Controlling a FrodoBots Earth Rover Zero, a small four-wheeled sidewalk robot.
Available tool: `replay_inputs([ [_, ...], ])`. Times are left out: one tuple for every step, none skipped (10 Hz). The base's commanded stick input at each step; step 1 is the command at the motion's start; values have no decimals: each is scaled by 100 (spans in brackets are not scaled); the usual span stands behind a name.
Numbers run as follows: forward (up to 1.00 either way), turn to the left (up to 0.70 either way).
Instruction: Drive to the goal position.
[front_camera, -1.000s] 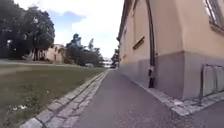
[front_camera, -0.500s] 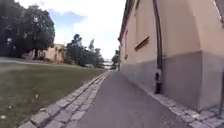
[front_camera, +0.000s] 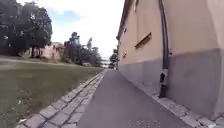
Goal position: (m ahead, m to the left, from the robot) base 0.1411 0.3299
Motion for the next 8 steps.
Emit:
replay_inputs([
  [85,-33],
  [85,-6],
  [85,-2],
  [85,1],
  [85,1],
  [85,1],
  [85,1],
  [85,1],
])
